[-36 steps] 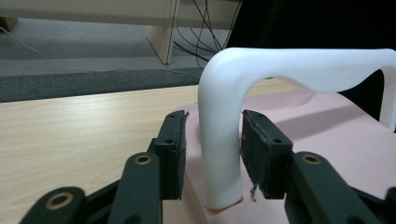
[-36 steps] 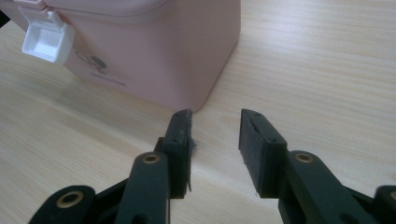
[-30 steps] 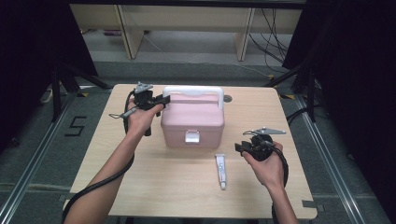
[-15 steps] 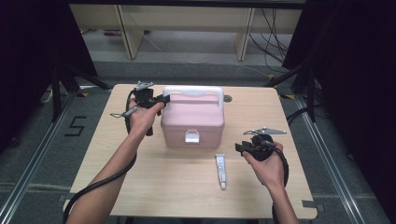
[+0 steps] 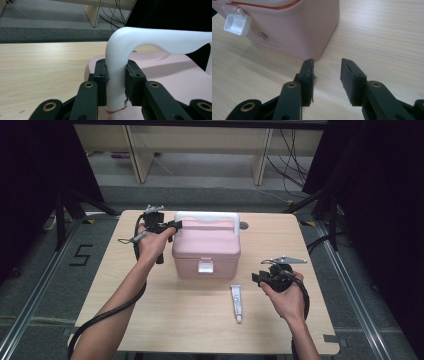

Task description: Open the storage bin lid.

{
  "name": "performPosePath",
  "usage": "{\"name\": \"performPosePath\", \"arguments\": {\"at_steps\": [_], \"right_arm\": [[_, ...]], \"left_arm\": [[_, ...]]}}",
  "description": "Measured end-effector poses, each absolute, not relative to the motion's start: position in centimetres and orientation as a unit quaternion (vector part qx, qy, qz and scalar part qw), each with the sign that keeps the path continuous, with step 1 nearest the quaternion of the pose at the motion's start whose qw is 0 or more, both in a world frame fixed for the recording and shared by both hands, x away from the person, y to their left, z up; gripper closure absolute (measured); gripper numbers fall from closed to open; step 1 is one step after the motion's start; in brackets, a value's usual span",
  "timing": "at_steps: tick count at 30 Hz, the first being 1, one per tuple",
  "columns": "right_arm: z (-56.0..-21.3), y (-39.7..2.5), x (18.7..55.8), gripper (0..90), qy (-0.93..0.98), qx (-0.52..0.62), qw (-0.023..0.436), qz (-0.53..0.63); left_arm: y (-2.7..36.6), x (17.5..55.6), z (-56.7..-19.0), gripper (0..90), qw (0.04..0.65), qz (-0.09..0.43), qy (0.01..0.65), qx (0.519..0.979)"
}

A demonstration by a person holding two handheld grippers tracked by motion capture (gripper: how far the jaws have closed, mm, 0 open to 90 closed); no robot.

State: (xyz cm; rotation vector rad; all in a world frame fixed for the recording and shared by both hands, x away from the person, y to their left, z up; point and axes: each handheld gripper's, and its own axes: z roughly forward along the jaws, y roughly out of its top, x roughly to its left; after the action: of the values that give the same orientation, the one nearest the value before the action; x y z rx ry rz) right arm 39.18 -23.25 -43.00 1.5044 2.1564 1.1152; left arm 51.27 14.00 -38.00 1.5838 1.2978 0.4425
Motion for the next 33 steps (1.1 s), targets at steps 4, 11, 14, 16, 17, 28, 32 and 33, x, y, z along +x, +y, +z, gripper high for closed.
{"name": "performPosePath", "arguments": {"at_steps": [4,11,14,16,17,28,32,33], "right_arm": [[-43.0,-23.3,39.2,64.1,0.751,0.514,0.143,0.389],[-42.8,-23.4,39.2,64.0,0.749,0.515,0.145,0.391],[-42.8,-23.3,39.2,64.0,0.747,0.515,0.144,0.394],[-42.7,-23.2,39.1,64.1,0.744,0.522,0.137,0.395],[-42.7,-23.2,39.1,64.1,0.744,0.522,0.137,0.395],[-42.3,-22.9,39.1,71.1,0.747,0.512,0.145,0.398],[-41.9,-22.7,39.0,79.7,0.75,0.501,0.155,0.403],[-41.8,-22.5,38.9,81.9,0.748,0.503,0.154,0.405]], "left_arm": [[14.0,51.4,-37.8,73.4,0.497,0.18,0.54,0.655],[14.1,51.7,-37.4,73.4,0.497,0.172,0.542,0.656],[14.1,51.8,-37.3,73.4,0.495,0.169,0.543,0.657],[14.2,51.9,-37.2,73.4,0.494,0.164,0.544,0.658],[14.2,51.9,-37.2,73.4,0.495,0.163,0.545,0.657],[14.2,52.3,-36.7,73.4,0.489,0.155,0.551,0.658],[14.2,52.4,-36.5,73.4,0.486,0.152,0.554,0.658],[14.2,52.4,-36.5,73.4,0.487,0.152,0.555,0.658]]}}
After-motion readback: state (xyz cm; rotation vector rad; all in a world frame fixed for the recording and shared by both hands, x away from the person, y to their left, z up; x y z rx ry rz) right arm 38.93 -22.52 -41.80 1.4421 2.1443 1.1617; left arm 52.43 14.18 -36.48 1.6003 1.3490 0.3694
